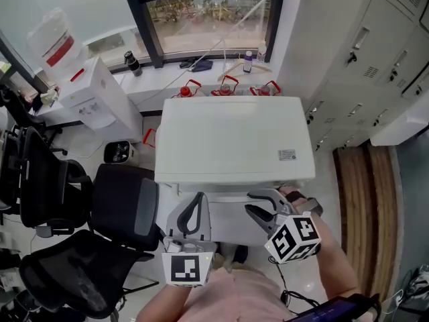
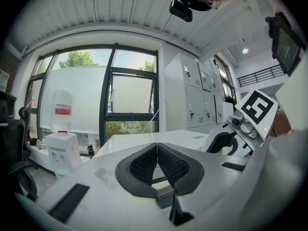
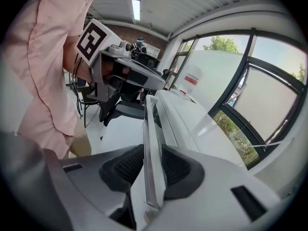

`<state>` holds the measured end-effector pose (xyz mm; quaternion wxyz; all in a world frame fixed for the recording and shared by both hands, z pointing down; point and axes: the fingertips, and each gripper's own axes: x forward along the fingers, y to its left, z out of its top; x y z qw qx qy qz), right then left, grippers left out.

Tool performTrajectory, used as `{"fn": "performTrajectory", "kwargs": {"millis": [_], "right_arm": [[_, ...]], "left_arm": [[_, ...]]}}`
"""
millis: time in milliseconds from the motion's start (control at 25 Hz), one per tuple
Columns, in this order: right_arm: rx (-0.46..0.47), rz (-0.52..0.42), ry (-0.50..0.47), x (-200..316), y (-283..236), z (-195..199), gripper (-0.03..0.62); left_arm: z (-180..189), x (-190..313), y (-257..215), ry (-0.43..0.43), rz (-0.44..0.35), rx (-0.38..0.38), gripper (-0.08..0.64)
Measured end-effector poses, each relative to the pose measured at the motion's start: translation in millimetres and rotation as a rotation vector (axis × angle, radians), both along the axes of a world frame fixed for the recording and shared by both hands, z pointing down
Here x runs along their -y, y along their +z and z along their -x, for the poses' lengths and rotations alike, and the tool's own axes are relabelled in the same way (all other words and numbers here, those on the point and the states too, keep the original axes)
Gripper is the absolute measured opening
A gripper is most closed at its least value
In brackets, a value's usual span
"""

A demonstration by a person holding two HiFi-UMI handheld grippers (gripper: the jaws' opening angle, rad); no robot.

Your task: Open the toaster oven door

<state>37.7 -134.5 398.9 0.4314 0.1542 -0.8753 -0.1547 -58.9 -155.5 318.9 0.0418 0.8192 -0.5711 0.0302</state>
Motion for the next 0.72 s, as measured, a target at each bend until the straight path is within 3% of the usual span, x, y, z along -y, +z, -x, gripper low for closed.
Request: {"fn": "performTrajectory", "kwargs": {"millis": [720], "right_arm": [[-0.06, 0.071, -0.023, -6.2, 9.0, 0.7, 0.086]], "left_arm": [[14.9, -3.8, 9.6, -0.016, 0.027, 0.005, 0.014]]}}
